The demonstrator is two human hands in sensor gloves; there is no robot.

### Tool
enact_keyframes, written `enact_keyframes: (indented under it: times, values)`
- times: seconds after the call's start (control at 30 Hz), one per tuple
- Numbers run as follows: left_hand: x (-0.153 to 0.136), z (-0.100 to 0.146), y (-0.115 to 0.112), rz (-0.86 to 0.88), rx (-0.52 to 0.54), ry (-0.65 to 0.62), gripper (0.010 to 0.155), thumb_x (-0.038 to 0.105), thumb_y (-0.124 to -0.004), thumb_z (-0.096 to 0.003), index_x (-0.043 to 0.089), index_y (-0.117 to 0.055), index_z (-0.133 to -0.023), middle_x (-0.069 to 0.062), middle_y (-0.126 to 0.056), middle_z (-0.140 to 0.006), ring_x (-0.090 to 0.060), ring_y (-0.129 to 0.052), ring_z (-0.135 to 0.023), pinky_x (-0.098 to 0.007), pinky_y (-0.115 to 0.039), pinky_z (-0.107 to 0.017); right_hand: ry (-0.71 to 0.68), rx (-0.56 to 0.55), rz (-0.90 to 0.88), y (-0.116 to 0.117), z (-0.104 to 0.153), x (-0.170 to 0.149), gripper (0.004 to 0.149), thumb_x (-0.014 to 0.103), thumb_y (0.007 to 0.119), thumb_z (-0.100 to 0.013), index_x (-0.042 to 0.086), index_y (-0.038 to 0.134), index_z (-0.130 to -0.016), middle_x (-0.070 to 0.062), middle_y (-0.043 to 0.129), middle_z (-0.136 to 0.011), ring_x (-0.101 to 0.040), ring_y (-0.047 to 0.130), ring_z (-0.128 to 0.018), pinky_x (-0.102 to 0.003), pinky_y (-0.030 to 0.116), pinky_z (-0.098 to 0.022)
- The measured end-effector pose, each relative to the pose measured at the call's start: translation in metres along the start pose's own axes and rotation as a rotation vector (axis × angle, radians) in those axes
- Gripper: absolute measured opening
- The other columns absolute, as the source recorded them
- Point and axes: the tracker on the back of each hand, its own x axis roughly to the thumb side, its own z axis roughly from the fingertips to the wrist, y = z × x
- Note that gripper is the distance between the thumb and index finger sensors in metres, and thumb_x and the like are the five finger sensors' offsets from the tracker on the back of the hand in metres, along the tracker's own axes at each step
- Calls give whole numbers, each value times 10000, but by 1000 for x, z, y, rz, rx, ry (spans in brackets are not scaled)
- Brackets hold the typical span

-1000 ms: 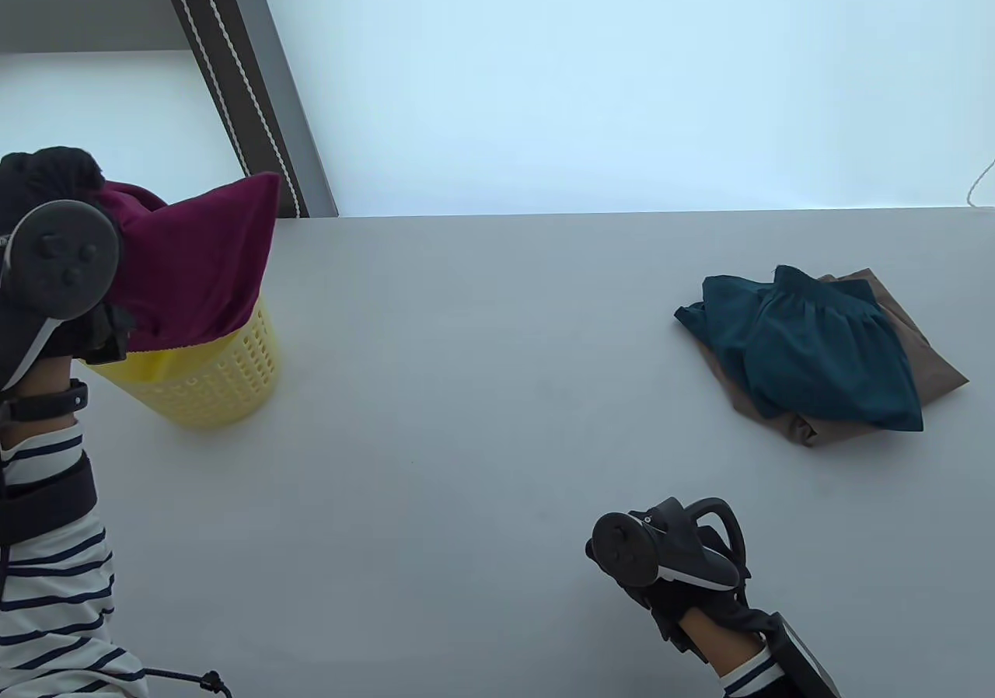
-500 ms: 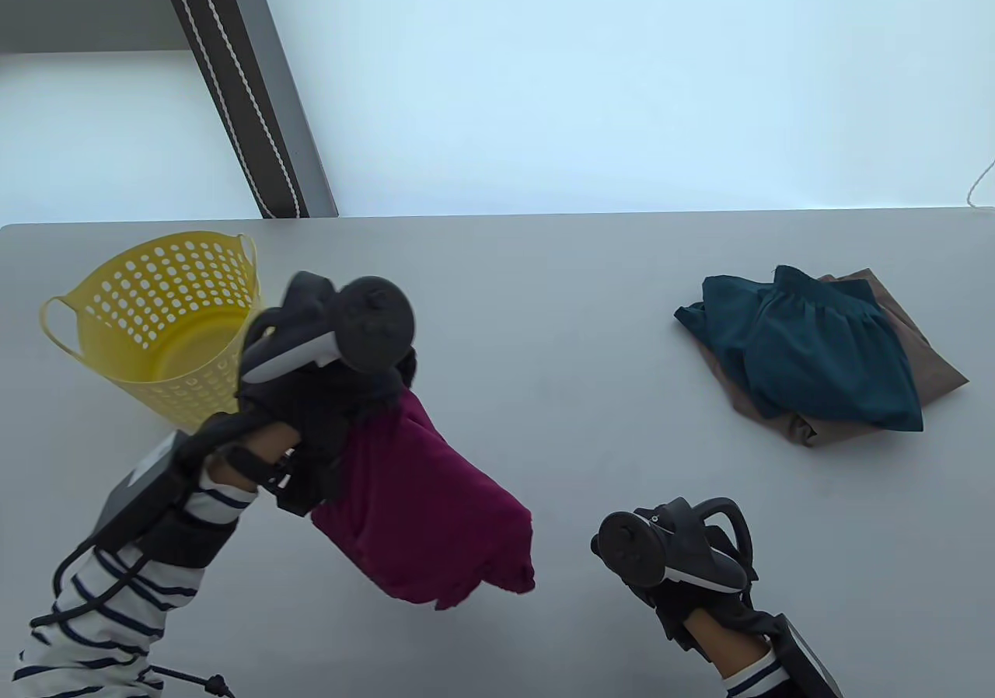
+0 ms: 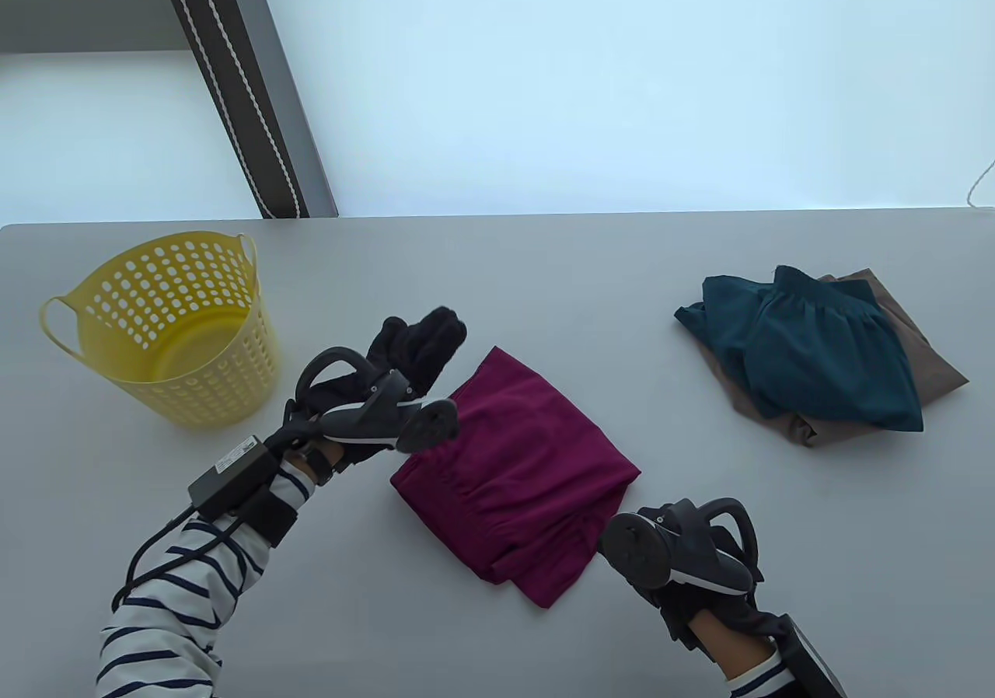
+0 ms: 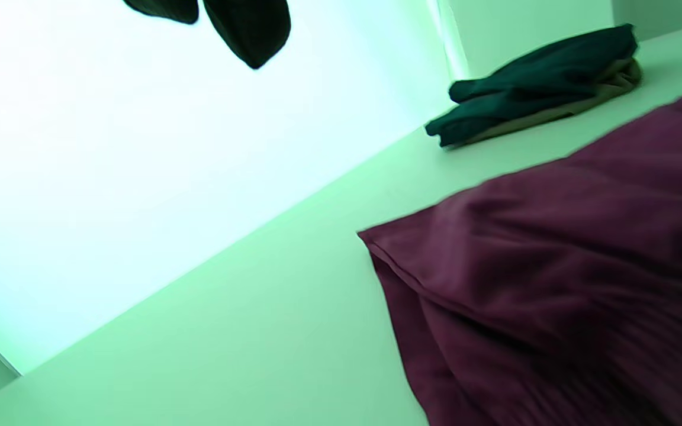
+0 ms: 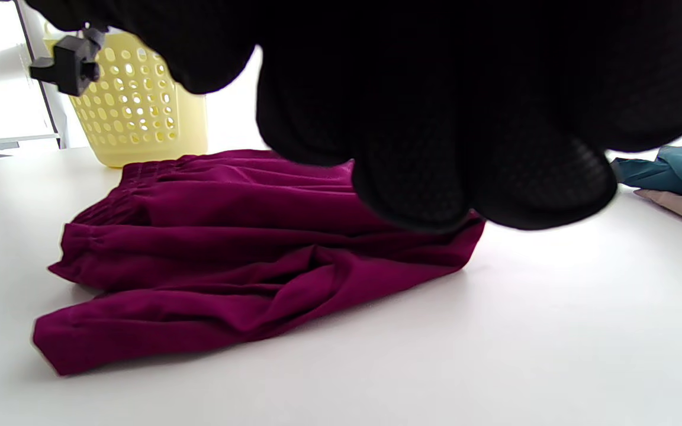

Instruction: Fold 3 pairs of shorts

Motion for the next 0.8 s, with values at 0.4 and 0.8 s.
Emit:
enact_keyframes:
  times: [0.4,0.8]
  values:
    - [61,36,-92,-86,-181,-177,841,629,-608,-348,302,-251,-1035,30,-477,-1124,-319,-667,-1056,-611,-554,-762,7,16,-3,2,0,-1,389,421,649,-480,119,884,-547,-142,981,-497,-402,1009,-421,-526,804,-331]
    - [108,56,-41,-12,-31,-371,561,598,-586,-416,334,-661,-904,197,-926,-761,-84,-980,-755,-468,-711,-733,36,-9,-2,-1,0,-6,388,422,648,-480,122,884,-548,-141,980,-499,-402,1008,-422,-525,804,-333]
